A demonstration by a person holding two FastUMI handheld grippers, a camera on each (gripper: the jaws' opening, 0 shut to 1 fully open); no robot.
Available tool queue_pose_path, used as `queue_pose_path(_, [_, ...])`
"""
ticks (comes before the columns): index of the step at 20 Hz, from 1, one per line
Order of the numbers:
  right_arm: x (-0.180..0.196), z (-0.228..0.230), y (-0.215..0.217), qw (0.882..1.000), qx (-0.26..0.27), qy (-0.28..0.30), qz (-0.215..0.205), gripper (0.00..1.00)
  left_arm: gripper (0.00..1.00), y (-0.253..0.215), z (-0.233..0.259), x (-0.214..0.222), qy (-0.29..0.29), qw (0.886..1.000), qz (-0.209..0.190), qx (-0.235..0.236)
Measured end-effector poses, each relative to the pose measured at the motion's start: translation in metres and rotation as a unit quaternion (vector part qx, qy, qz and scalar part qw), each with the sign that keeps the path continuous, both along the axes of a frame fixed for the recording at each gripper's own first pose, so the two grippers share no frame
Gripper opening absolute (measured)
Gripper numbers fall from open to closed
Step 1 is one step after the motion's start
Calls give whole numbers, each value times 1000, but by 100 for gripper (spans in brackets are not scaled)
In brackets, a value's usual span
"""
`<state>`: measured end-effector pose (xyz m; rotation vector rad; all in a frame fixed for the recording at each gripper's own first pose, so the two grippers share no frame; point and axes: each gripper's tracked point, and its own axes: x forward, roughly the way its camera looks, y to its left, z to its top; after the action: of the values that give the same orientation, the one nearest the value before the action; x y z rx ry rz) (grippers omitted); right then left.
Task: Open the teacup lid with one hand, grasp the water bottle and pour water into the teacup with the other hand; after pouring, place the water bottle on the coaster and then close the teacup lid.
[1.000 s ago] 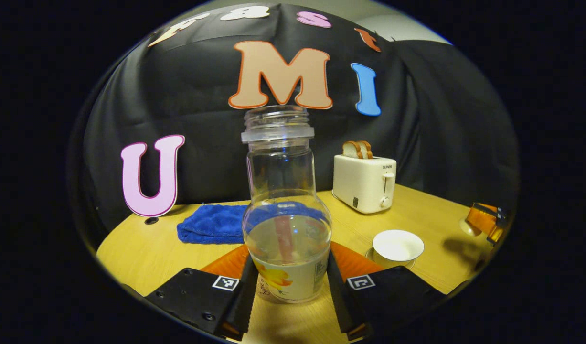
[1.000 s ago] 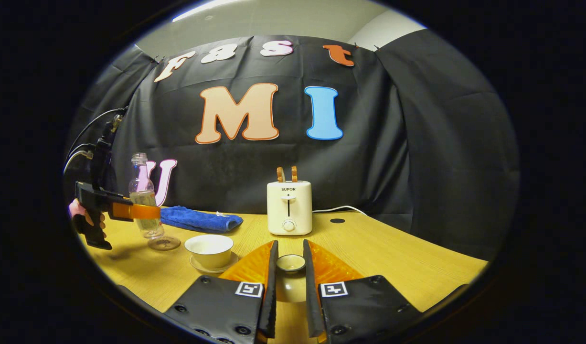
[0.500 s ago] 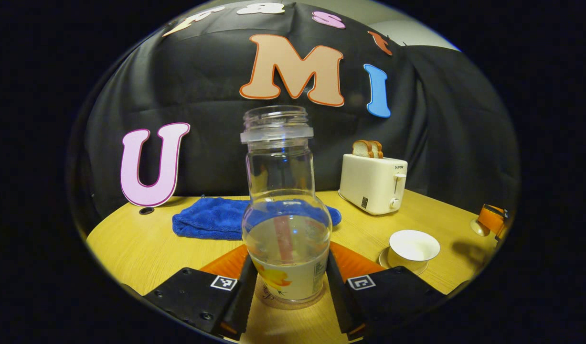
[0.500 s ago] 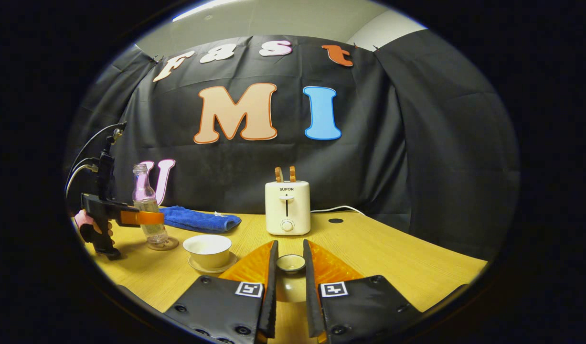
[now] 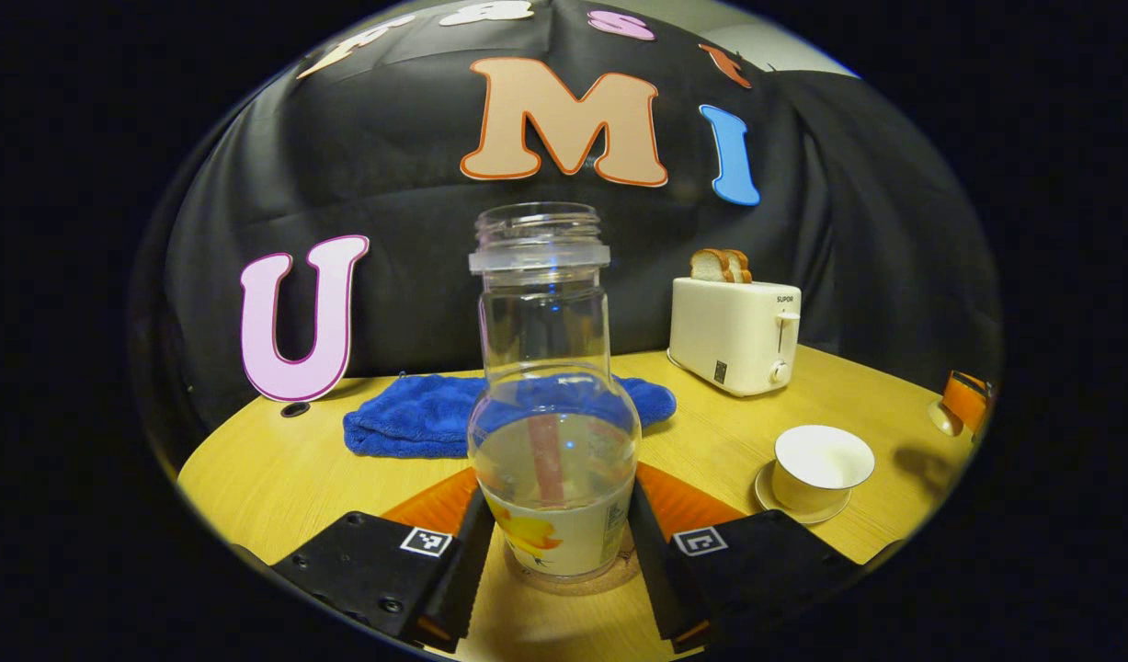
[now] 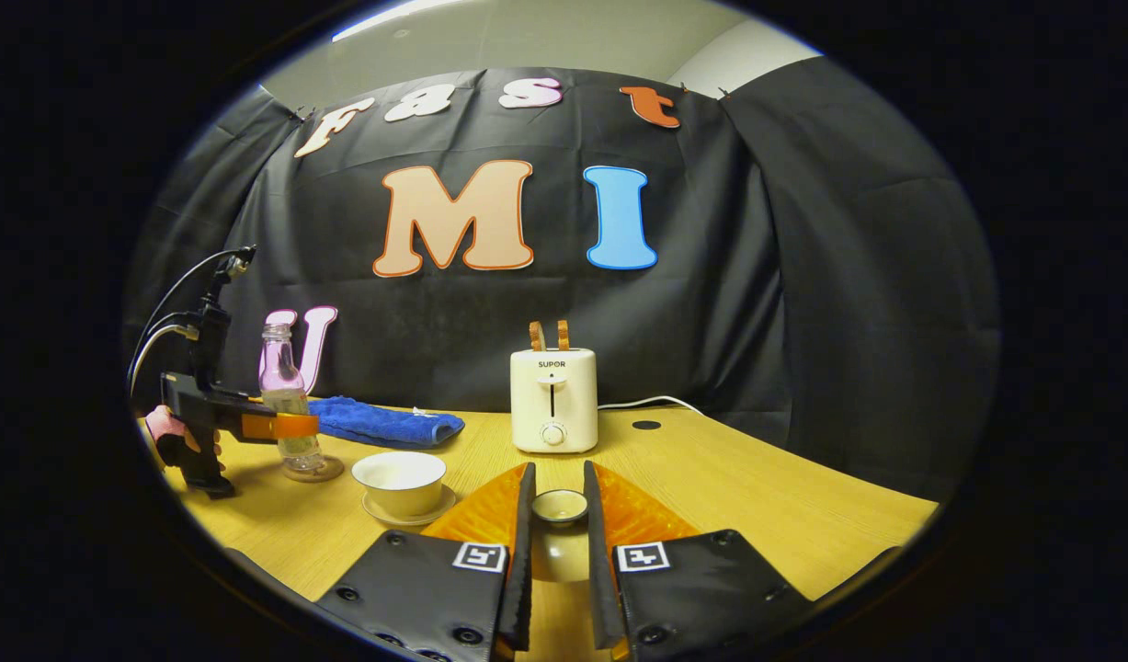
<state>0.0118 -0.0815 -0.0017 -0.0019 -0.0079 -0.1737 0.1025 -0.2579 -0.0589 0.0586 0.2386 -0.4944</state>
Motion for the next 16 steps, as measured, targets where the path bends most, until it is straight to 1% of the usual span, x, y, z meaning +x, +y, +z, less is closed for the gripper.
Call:
queue_pose_path(1, [0,0,0,1000,0,0,0,31,72,0,0,0,1,1000,-1,0])
queue_pose_path(3, [0,0,0,1000,0,0,0,28,72,0,-2,-2,6,1000,-4,2])
queue_pose_path(6, [0,0,0,1000,0,0,0,29,74,-1,-2,-2,4,1000,-6,-1])
queue_pose_path(8, [0,0,0,1000,0,0,0,28,74,-3,-2,-3,6,1000,-10,-4])
queue_pose_path(9, [0,0,0,1000,0,0,0,28,76,-3,-2,-3,7,1000,-11,-5])
queue_pose_path(10, [0,0,0,1000,0,0,0,29,84,-2,-2,-4,9,1000,-11,-6])
queue_pose_path(11, [0,0,0,1000,0,0,0,29,88,-3,-1,-4,8,1000,-11,-9])
queue_pose_path(13, [-1,0,0,1000,0,0,0,29,89,-2,1,-6,0,1000,-11,-13])
queue_pose_path(16, [0,0,0,1000,0,0,0,28,94,3,2,-4,-11,1000,-6,-9])
